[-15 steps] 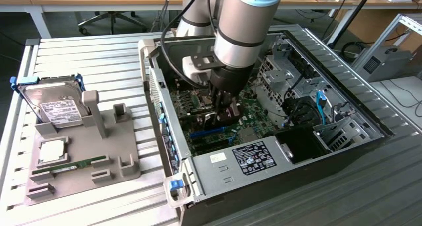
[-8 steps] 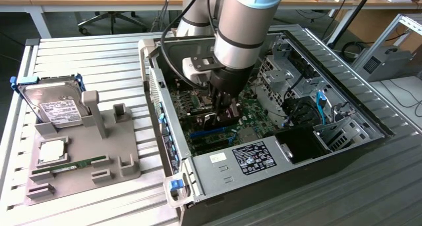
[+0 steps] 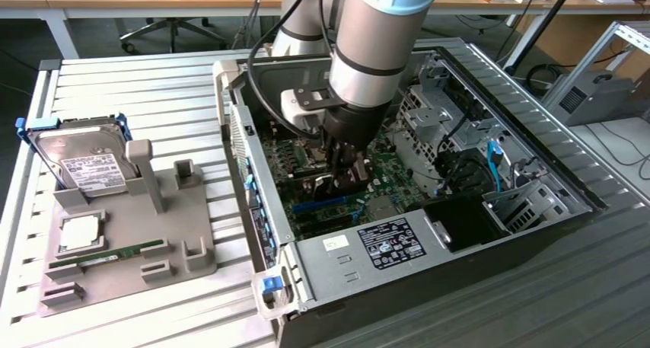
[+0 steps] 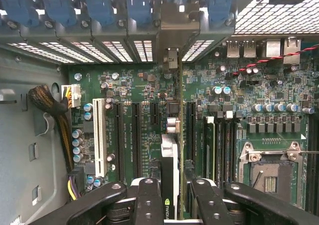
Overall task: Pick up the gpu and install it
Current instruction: 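Insert the gpu into the slot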
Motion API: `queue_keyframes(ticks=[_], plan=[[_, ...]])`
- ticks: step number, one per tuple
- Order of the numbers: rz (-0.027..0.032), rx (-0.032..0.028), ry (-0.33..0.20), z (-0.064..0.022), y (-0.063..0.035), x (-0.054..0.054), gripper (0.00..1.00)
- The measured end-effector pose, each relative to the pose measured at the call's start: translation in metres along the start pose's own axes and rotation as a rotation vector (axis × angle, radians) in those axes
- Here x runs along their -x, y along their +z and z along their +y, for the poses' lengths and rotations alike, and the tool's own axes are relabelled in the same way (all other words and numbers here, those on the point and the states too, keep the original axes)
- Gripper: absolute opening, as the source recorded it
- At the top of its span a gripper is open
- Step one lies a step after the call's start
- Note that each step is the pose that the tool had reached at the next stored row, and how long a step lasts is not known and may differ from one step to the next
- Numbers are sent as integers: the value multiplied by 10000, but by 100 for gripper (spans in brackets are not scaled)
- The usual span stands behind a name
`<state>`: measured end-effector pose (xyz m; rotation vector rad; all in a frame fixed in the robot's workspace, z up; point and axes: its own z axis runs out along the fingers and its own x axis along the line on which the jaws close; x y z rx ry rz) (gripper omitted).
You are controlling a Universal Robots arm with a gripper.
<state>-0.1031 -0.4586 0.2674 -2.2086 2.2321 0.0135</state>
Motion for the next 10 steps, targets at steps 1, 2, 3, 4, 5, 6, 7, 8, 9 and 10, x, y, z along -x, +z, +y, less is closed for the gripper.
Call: queue_keyframes(ticks=[1,2,3,4,5,6,7,8,9,10], plan=[[0,0,0,0,2,0,28],[0,0,0,0,6,0,28],[-1,0,0,0,9,0,28],[1,1,0,0,12,0,28],[0,0,0,0,16,0,28],[0,1,0,0,20,0,28],[1,1,0,0,23,0,28],[1,1,0,0,27,0,28],[1,1,1,0,30,0,28],[1,1,0,0,30,0,28]])
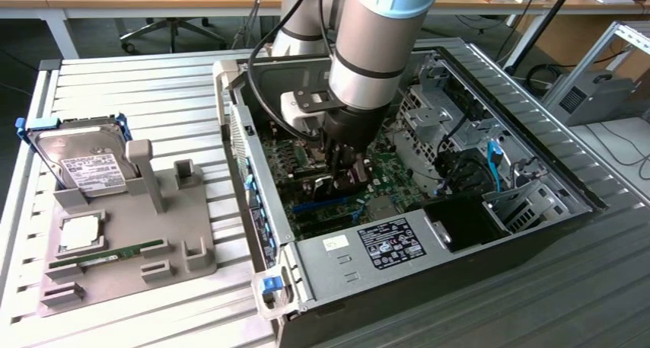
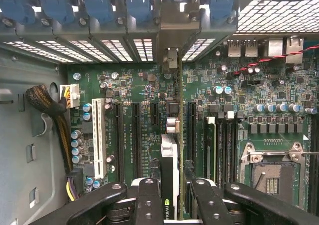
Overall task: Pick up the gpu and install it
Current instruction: 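Insert the gpu into the slot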
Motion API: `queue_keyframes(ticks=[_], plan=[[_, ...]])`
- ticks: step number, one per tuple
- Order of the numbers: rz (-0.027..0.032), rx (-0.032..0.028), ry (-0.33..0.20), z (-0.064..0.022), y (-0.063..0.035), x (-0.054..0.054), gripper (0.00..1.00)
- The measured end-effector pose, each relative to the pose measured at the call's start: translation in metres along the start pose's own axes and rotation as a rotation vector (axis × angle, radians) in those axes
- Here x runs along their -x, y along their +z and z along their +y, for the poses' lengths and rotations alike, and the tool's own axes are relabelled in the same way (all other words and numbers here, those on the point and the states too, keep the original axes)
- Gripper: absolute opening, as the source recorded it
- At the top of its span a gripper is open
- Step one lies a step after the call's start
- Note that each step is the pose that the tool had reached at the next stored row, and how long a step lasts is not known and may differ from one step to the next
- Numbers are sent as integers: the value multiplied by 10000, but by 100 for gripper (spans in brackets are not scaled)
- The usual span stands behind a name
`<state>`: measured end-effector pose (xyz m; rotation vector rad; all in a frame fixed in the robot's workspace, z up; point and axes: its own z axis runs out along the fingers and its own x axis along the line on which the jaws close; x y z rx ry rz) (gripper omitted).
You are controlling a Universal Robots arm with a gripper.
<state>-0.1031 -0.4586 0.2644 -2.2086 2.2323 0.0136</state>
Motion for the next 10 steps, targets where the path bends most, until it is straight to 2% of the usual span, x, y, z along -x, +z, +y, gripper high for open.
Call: queue_keyframes(ticks=[10], plan=[[1,0,0,0,20,0,28]])
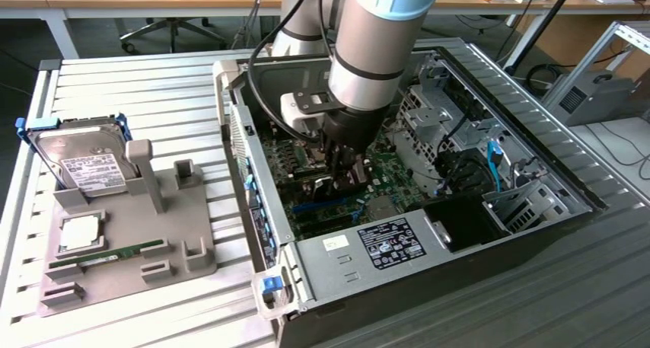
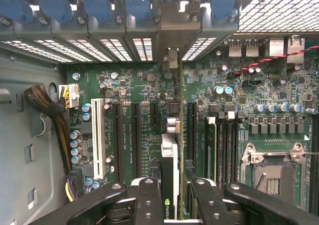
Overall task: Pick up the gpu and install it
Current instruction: 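Insert the gpu into the slot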
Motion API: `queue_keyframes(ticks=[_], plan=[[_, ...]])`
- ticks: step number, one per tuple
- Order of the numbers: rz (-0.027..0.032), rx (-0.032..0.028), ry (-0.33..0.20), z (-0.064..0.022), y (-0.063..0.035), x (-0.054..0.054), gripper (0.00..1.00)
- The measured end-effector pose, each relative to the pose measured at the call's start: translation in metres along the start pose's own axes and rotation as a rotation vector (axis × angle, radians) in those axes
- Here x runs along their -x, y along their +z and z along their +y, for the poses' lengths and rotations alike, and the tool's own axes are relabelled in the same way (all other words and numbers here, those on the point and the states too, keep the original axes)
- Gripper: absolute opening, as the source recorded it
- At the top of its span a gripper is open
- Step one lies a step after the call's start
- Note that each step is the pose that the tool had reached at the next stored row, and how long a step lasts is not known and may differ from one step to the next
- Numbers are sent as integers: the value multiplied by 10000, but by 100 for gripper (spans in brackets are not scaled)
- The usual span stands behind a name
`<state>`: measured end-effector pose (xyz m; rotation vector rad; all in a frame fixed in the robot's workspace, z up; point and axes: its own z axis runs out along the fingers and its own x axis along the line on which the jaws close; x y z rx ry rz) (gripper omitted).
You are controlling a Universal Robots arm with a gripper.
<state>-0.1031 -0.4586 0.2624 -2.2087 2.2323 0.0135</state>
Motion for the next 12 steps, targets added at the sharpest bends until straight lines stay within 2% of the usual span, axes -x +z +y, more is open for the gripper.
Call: queue_keyframes(ticks=[12], plan=[[-3,-3,0,11,13,0,28]])
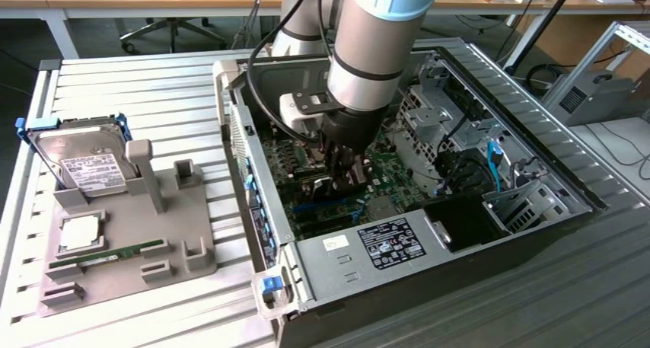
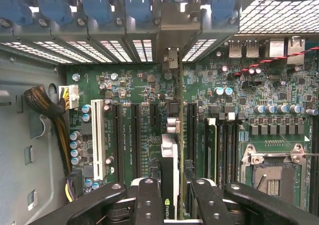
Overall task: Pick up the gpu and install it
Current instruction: 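Insert the gpu into the slot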
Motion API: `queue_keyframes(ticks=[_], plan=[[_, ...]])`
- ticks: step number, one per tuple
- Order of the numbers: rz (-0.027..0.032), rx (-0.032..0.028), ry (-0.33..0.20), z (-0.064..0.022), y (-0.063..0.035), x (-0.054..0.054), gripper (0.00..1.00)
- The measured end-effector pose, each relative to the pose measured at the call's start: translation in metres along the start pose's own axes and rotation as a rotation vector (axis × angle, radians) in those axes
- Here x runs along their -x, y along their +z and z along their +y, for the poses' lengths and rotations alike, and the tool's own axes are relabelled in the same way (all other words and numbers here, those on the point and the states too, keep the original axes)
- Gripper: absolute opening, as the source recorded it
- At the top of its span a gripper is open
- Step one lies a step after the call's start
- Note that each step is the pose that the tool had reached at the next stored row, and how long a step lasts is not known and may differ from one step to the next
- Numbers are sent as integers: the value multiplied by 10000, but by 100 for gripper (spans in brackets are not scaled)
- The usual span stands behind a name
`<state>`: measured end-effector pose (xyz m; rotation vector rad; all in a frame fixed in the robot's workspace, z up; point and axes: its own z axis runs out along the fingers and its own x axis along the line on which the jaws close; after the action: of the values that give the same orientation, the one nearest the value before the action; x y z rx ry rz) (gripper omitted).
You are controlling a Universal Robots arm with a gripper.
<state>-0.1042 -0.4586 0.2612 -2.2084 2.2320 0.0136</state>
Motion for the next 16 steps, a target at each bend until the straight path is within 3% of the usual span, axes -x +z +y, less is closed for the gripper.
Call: queue_keyframes(ticks=[16], plan=[[2,-5,0,8,17,0,28]])
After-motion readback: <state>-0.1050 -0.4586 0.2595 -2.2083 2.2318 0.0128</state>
